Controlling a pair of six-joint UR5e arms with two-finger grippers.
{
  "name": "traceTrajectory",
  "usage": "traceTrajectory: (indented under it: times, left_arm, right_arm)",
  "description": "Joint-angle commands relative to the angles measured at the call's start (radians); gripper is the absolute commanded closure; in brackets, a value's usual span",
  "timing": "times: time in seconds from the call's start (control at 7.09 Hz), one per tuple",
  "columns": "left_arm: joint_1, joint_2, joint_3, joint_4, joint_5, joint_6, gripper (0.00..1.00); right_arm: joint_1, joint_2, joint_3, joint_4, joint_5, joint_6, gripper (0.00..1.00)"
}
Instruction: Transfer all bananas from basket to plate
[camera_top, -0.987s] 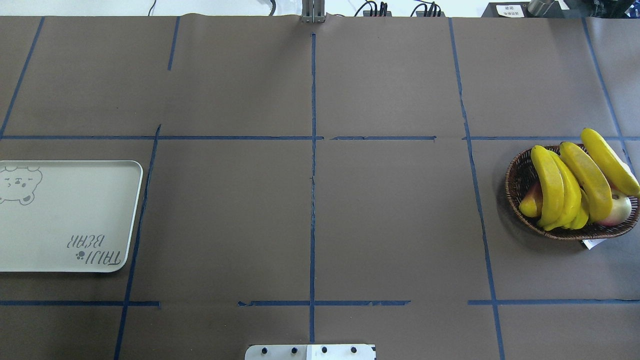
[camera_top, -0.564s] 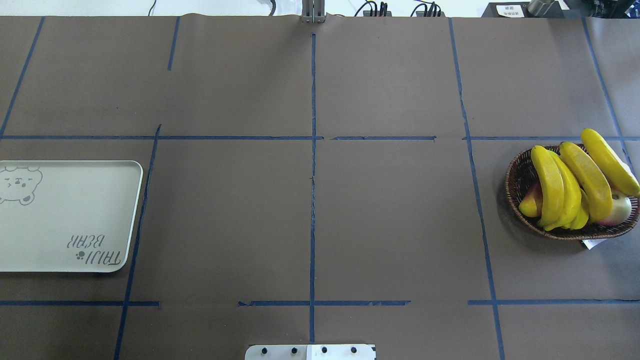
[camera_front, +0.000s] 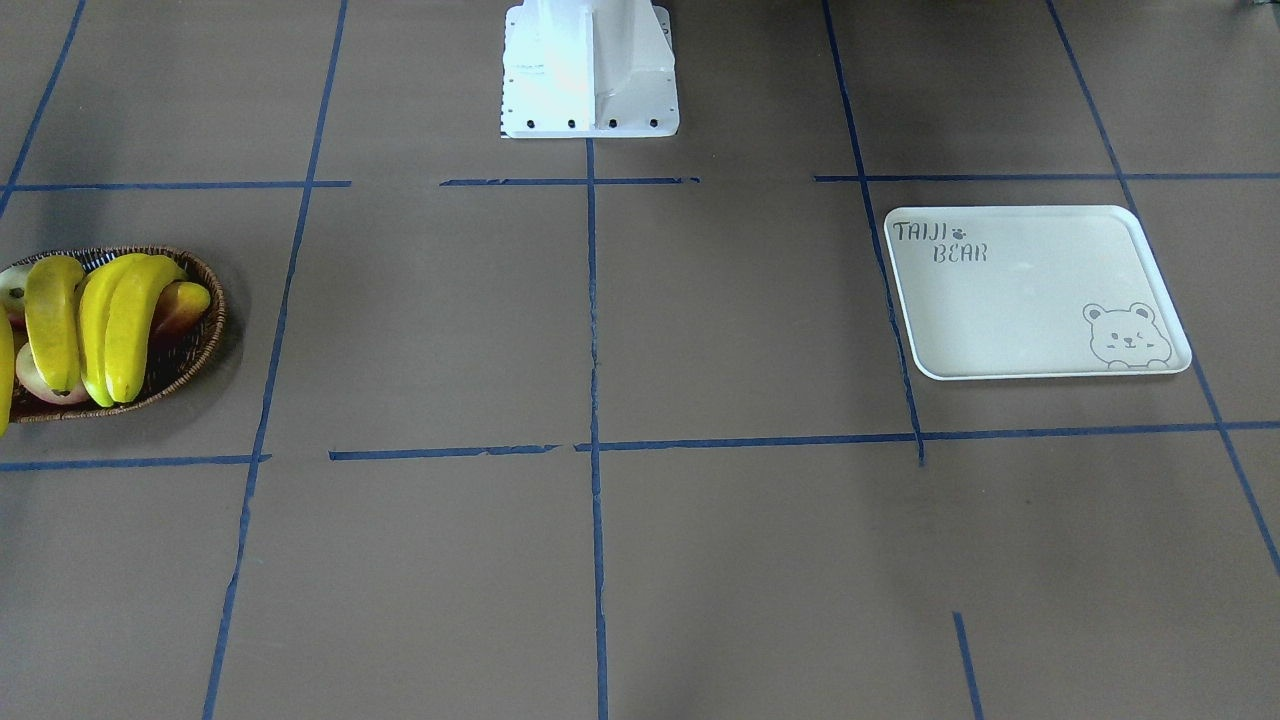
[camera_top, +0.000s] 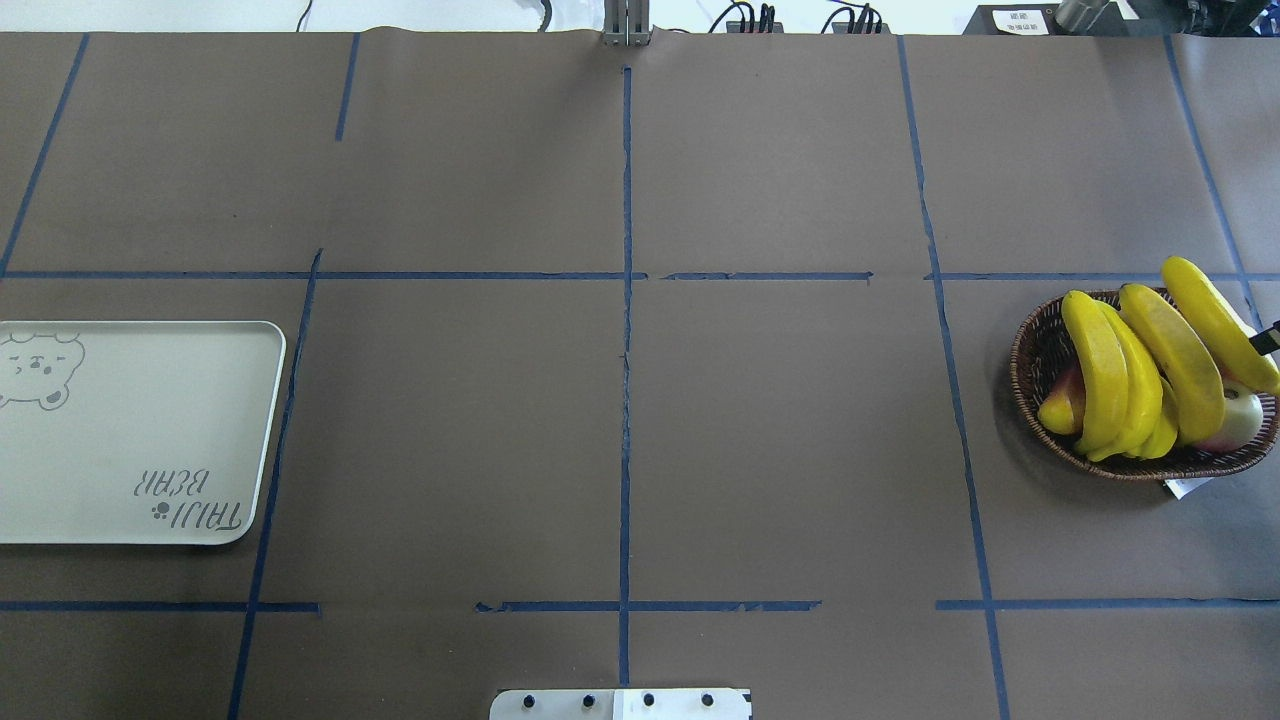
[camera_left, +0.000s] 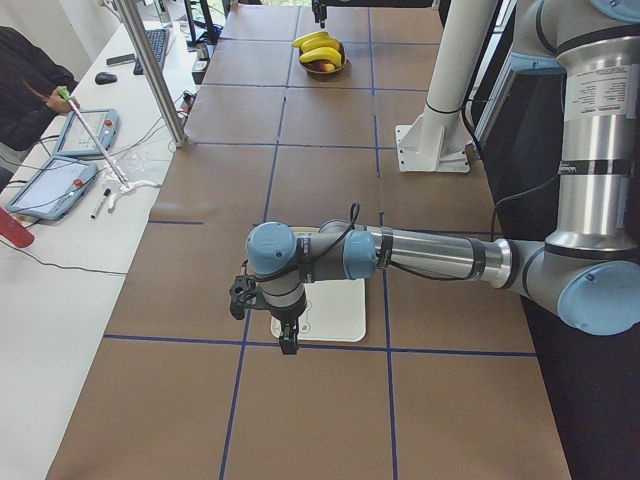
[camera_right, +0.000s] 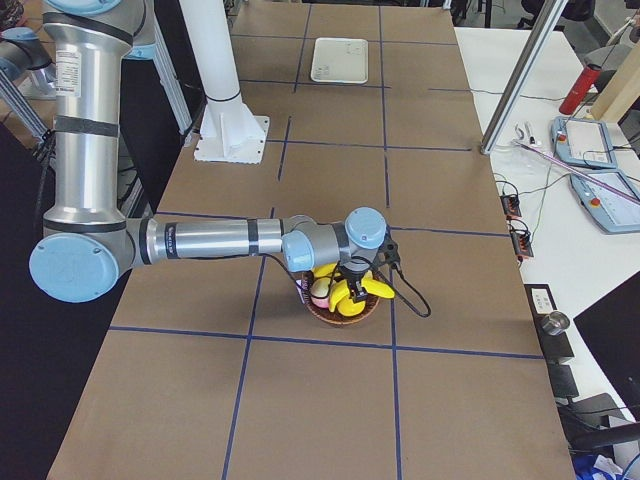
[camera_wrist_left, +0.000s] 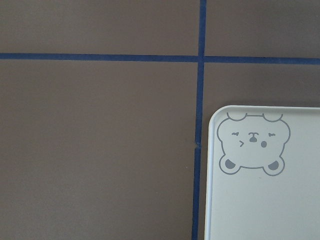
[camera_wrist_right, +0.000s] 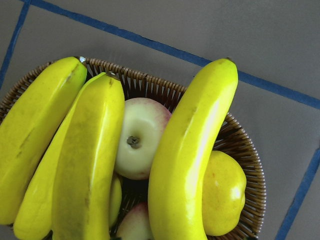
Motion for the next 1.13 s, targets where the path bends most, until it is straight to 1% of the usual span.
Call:
traceTrajectory:
  times: [0.0,0.14,0.28,0.99]
  left_arm:
    - [0.000,0.000,0.005,-0.011,0.000,0.000,0.00]
    - [0.000,0.000,0.005,-0.011,0.000,0.000,0.00]
    - [0.000,0.000,0.005,-0.011,0.000,0.000,0.00]
    - [0.000,0.000,0.005,-0.012,0.000,0.000,0.00]
  right_arm:
    - [-0.013,0.005,-0.021,-0.001,-0.013,-0.024,0.20]
    - [-0.014,0.007,-0.027,-0.001,-0.013,-0.024,0.26]
    - [-0.014,0.007,-0.042,-0.003,-0.013,-0.022,0.25]
    - [-0.054,0.021,-0.049,-0.001,-0.013,-0.022,0.24]
